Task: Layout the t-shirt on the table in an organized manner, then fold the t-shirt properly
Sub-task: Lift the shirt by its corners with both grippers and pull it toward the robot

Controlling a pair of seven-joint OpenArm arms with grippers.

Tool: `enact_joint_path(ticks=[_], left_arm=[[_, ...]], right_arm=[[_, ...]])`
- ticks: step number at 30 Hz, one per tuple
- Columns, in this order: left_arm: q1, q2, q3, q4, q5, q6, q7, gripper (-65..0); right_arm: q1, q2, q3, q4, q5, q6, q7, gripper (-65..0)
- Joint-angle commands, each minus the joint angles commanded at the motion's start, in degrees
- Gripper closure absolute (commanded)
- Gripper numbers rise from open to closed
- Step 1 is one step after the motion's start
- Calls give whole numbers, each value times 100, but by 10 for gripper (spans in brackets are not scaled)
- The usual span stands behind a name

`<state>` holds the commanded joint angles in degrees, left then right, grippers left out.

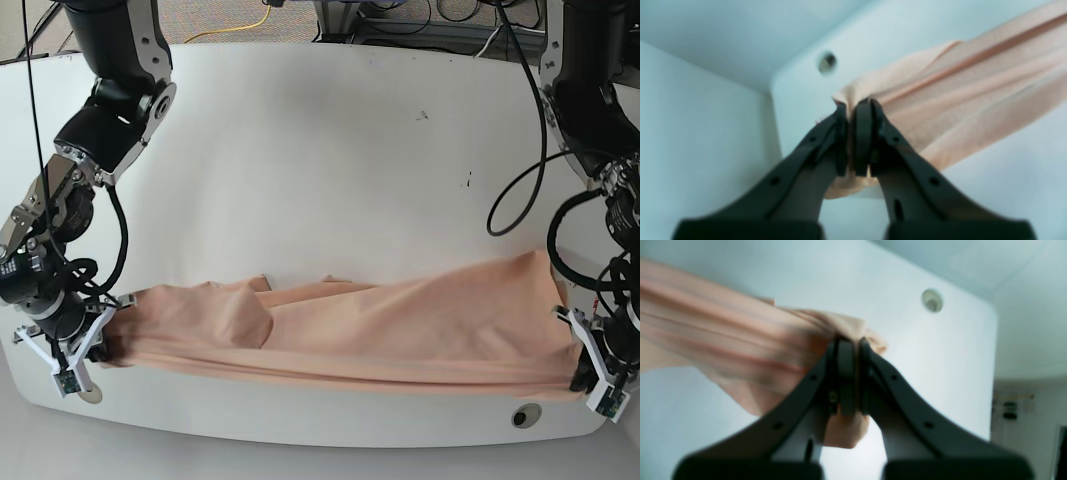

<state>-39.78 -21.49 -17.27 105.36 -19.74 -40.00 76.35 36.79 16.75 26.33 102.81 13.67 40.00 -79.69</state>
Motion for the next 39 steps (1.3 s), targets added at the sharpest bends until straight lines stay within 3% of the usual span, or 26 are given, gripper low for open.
enact_joint_path(ticks=[12, 16, 27, 33, 35, 39], left_arm=[[-1697, 0, 9, -651, 9, 4, 70, -4], [-2215, 9, 9, -1029, 9, 259, 70, -4], [-3411, 211, 9, -1776, 9, 295, 53, -4], [-3522, 246, 9, -1916, 9, 295, 62, -4], [-3522, 404, 18, -1916, 9, 295, 70, -4], [-3481, 431, 62, -1864, 9, 295, 237, -4]], right_arm=[[1714, 413, -738, -1345, -35, 0, 193, 0], [2286, 475, -914, -1899, -35, 0, 290, 0], [3631, 686, -1793, -3226, -35, 0, 958, 0], [3801, 800, -2295, -3437, -44, 0, 1037, 0], [3801, 870, -2505, -3420, 9, 0, 1037, 0], [3801, 888, -2505, -3402, 9, 0, 879, 0]])
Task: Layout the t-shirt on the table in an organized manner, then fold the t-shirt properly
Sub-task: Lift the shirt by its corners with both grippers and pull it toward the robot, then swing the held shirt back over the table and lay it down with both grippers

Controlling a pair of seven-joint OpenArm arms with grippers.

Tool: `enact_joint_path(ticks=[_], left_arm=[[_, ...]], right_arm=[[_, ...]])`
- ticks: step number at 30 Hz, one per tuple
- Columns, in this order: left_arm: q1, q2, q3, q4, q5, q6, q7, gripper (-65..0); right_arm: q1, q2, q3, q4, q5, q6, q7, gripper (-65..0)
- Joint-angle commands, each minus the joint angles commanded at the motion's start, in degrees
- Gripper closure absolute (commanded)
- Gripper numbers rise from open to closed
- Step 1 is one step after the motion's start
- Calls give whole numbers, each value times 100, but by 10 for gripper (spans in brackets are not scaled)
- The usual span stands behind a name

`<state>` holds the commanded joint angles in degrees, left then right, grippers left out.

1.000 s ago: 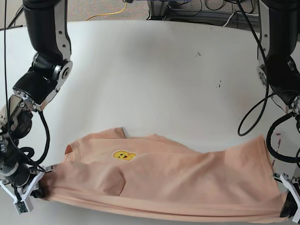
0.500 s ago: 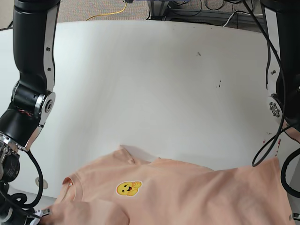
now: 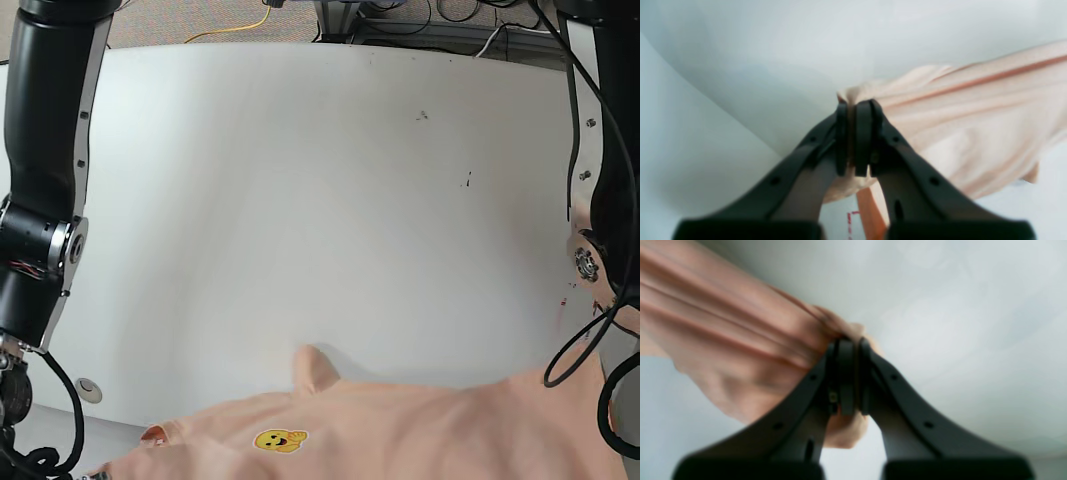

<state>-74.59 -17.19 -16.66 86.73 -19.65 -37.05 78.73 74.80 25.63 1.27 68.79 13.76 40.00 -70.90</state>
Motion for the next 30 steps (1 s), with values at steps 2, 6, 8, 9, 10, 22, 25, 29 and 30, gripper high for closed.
enact_joint_path(ticks=[2, 6, 8, 9, 10, 22, 25, 29, 30], left_arm=[[202, -9, 0, 132, 0, -9, 70, -4], [844, -44, 0, 501, 0, -26, 127, -4], [1099, -44, 0, 668, 0, -26, 127, -4], [1327, -53, -9, 774, 0, -35, 127, -4], [1415, -70, -9, 818, 0, -35, 127, -4], [3508, -325, -44, 1793, -18, -44, 127, -4], [4105, -352, -79, 1952, -26, -44, 127, -4], [4958, -334, -413, 2163, -35, -44, 127, -4], [5099, -325, -484, 2171, -35, -44, 127, -4]], right_arm=[[0, 105, 18, 26, 18, 0, -149, 0], [-311, 202, 18, 448, 18, 0, -316, 0], [-592, 255, 26, 800, 18, 0, -466, 0], [-821, 264, 114, 1099, 18, 0, -607, 0], [-900, 264, 158, 1196, 18, 0, -659, 0], [-3177, 176, 545, 3297, 26, 0, -910, 0], [-3836, 176, 554, 3727, 18, 0, -910, 0], [-4742, -44, 1046, 4114, 26, 0, -910, 0], [-4909, -141, 1196, 4185, 26, 0, -910, 0]])
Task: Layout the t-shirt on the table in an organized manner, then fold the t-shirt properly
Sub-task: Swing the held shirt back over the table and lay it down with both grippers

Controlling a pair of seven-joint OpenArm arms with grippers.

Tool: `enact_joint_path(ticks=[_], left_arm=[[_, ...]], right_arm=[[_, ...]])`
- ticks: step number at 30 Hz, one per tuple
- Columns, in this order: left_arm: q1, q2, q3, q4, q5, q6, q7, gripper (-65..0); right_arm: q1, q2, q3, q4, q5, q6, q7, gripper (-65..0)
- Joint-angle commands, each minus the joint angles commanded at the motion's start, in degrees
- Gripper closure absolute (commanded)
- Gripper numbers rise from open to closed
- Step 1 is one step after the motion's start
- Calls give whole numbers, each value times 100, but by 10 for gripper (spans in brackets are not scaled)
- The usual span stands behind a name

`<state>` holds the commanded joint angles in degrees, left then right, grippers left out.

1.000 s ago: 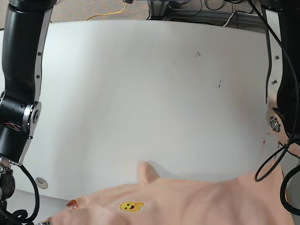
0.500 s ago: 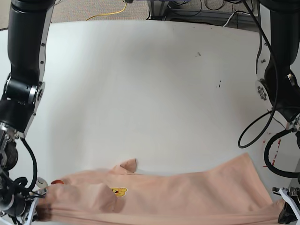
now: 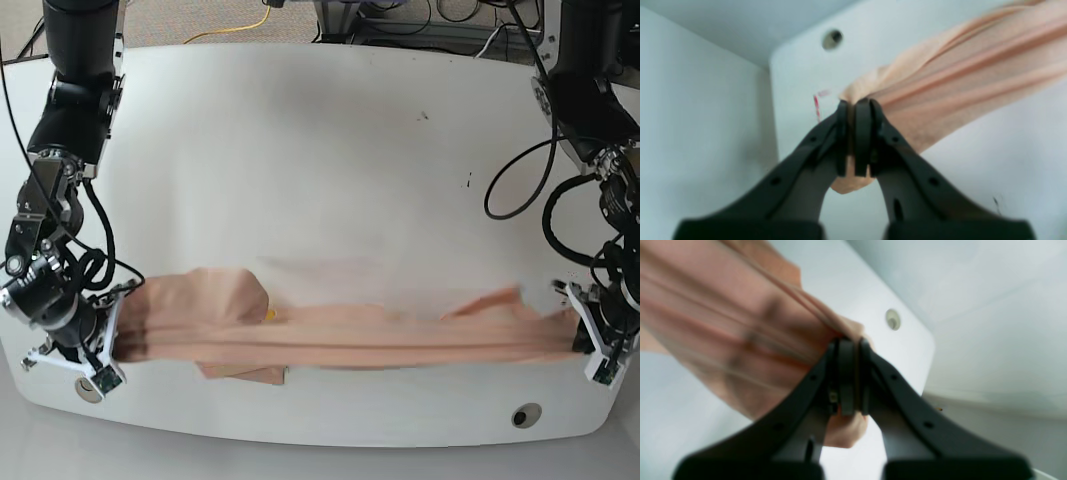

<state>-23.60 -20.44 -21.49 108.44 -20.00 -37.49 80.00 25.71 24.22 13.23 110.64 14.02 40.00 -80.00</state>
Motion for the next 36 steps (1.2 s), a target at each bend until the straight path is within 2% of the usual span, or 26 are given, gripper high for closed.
enact_joint_path(ticks=[5, 9, 13, 30, 36], left_arm=[[862, 202, -343, 35, -18, -18, 0, -4], [1398, 229, -475, 141, -18, -251, 0, -3], [2022, 237, -501, 211, -18, -251, 0, -1], [3745, 211, -1240, 211, -18, -251, 0, 0], [4088, 211, -1275, 202, -18, -251, 0, -1]], right_arm=[[-791, -299, 281, 220, 0, 0, 0, 0], [-1327, -431, 308, 431, 0, 0, 0, 0], [-1846, -659, 448, 510, 0, 0, 0, 0], [-3262, -668, 703, 510, 0, 0, 0, 0], [-3719, -941, 897, 510, 0, 0, 0, 0]])
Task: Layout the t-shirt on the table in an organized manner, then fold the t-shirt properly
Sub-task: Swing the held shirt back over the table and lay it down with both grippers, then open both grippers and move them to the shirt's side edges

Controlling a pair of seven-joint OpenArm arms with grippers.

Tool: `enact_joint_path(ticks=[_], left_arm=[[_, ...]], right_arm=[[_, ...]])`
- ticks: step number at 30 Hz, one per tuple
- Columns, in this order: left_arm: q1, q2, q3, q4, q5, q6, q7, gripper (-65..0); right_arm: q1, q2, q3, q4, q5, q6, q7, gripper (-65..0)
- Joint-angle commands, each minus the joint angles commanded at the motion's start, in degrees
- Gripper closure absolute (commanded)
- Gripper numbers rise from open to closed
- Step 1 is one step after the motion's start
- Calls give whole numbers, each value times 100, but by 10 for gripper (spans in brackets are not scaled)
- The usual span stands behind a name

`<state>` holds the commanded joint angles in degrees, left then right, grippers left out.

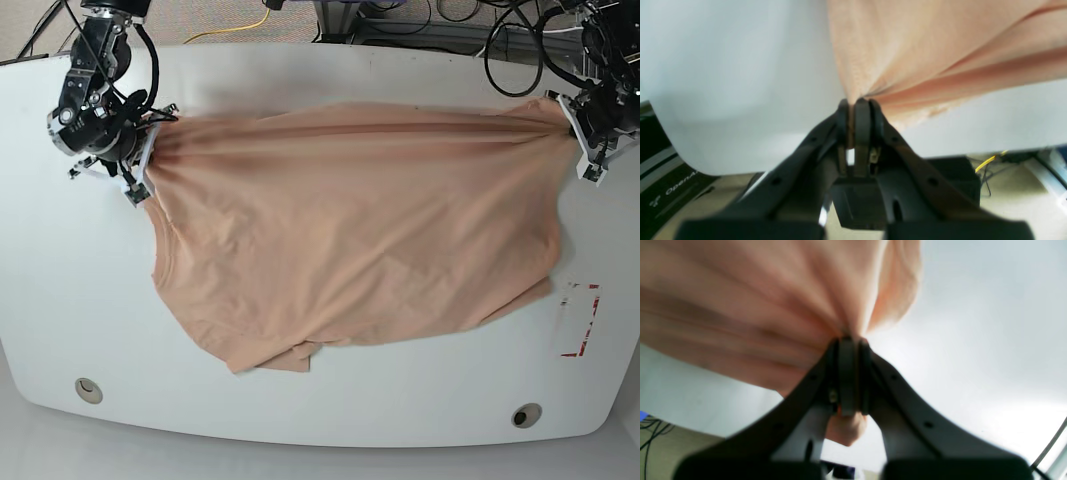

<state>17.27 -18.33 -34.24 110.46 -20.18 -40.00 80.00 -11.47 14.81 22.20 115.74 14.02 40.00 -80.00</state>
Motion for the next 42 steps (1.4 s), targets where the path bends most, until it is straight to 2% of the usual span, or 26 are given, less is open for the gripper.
enact_joint_path(ticks=[6, 12, 14, 15, 18, 20, 21, 24, 27, 29, 35, 37, 42], left_arm=[[88, 9, 18, 0, 0, 0, 0, -4], [176, -18, 132, -9, 18, 0, 0, -7], [229, -123, 211, -9, 18, 0, 0, -43], [281, -185, 273, -9, 18, 0, 0, -96], [325, -211, 316, -9, 18, 0, 0, -225], [334, -220, 290, -9, 35, 0, 0, -333], [334, -229, 290, -9, 35, 0, 0, -378], [316, -396, 290, -26, 35, 0, 0, -418], [290, -475, 290, -26, 35, 0, 0, -419], [229, -642, 290, -26, 26, 0, 0, -424], [-378, -1002, 299, -26, 18, 0, 0, -426], [-747, -1099, 308, -44, 26, 0, 0, -426], [-1837, -1073, 387, -185, 44, 0, 0, -426]], right_arm=[[-167, -202, 44, 0, -9, 0, 0, 0], [-264, -220, 35, 0, -35, 0, 0, -21], [-273, -211, 35, 0, -53, 0, 0, -94], [-273, -202, 35, 0, -62, 0, 0, -176], [-281, -176, 44, 0, -70, 0, 0, -336], [-281, -167, 44, 0, -44, 0, 0, -457], [-281, -158, 44, 0, -26, 0, 0, -501], [-246, -53, 44, 0, -18, 0, 0, -580], [-193, -9, 35, 0, -18, 0, 0, -583], [0, 44, 44, 0, -18, 0, 0, -585], [818, 149, 44, -53, -62, 0, 0, -585], [1178, 149, 18, -167, -70, 0, 0, -585], [2180, 97, -18, -976, -70, 0, 0, -585]])
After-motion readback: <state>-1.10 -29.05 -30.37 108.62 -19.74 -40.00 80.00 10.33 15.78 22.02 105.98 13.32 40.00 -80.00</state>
